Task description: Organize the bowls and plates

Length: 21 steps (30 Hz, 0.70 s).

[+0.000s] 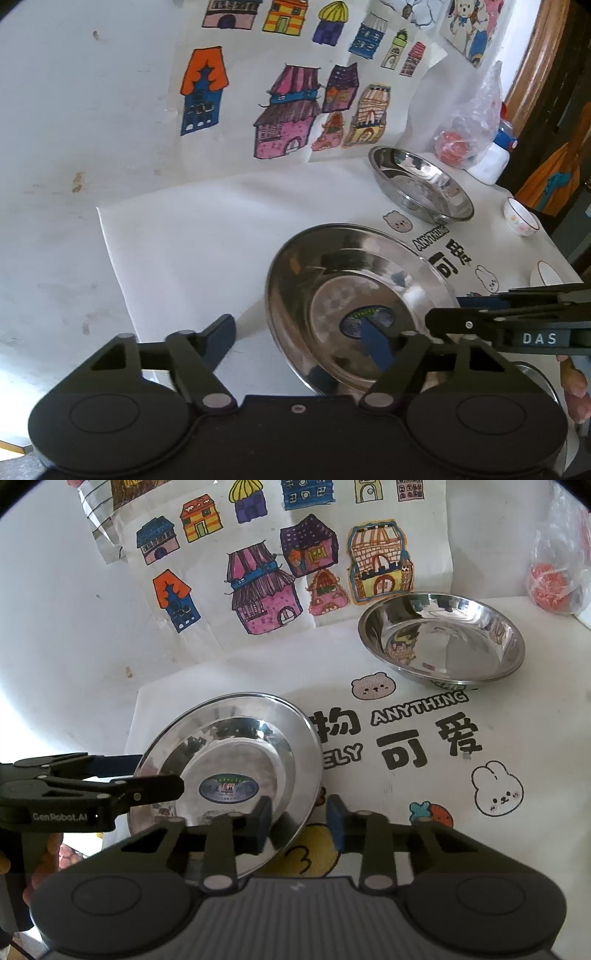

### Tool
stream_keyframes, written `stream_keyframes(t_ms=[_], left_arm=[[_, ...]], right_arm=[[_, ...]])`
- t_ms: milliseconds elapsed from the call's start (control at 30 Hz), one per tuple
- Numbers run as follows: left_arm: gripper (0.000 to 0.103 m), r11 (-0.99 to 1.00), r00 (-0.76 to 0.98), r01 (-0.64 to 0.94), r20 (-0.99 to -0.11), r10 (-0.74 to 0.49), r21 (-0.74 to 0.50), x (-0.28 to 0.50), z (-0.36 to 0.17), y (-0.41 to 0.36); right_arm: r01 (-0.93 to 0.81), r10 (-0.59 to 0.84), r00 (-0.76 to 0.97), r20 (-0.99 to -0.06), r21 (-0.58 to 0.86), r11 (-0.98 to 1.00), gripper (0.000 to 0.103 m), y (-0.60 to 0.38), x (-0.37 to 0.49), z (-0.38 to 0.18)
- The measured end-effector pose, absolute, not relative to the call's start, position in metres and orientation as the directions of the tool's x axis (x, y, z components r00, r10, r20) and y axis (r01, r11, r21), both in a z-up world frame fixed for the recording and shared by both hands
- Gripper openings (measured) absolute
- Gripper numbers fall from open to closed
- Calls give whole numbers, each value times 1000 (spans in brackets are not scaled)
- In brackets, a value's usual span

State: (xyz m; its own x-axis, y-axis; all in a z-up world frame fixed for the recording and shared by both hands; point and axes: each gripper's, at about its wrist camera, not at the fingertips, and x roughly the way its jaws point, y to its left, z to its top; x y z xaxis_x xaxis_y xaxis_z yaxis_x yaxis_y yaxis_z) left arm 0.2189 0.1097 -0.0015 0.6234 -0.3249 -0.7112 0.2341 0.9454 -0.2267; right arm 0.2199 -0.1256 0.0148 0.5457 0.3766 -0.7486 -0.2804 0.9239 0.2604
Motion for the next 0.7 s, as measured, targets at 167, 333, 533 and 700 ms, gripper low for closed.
stream_keyframes(t_ms=[167,333,533,700], left_arm=[[49,939,610,250,-715,-342,-236,218,-1,105],[38,943,614,222,-716,-332,-247,219,-1,108],[36,944,613,203,-718,-329,-260,220,-1,107],[36,940,609,191,-717,-340,-283,227,0,101]], right_arm=[[-291,386,546,-743,264,920,27,-124,218,16],[-287,386,551,-740,266,920,26,-125,217,16],[-272,383,561,-734,273,923,26,-124,215,16],[-253,371,585,-721,272,928,25,-127,213,18]])
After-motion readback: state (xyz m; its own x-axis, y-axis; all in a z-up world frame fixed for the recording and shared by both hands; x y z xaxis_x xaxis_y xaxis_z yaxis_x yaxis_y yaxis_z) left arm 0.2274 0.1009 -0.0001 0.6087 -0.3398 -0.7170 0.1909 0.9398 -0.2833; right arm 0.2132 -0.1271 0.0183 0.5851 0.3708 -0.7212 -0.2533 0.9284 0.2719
